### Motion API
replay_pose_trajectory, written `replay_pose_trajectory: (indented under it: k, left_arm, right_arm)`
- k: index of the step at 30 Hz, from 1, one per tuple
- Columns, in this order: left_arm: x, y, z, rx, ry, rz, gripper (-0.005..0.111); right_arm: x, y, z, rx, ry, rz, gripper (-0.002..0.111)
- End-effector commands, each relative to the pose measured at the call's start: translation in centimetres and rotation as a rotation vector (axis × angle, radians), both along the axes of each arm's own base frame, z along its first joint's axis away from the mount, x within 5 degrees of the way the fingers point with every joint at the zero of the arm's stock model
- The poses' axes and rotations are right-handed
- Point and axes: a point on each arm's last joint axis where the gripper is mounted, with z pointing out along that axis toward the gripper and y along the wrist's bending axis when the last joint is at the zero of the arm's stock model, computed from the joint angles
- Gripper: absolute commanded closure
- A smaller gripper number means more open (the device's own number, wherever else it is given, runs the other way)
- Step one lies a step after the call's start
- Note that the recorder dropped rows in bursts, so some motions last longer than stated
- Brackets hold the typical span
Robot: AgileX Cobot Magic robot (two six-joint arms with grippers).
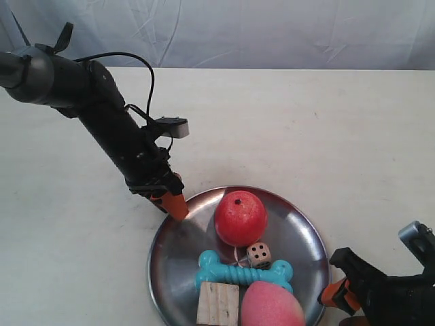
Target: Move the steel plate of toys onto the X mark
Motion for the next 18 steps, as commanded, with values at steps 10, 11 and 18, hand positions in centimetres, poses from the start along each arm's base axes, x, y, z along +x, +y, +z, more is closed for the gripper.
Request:
replay_pose_trajectory:
  k: [10, 11, 18]
  left_arm:
    - [0.1, -0.2, -0.1, -0.002, -0.002, 0.007, 0.062]
    - [0.1, -0.2, -0.1, -0.003, -0.002, 0.009, 0.062]
    - [0.1, -0.2, -0.1, -0.003, -0.002, 0.009, 0.062]
  right_arm:
    - [-0.4, 1.1, 0.1, 0.021, -0.007, -0.047, 0.057]
    - [-0.5, 1.2, 0.1, 0.029, -0.002, -0.049, 0.057]
    - [-0.7, 1.8, 0.2, 0.052, 0.010, -0.049, 0.057]
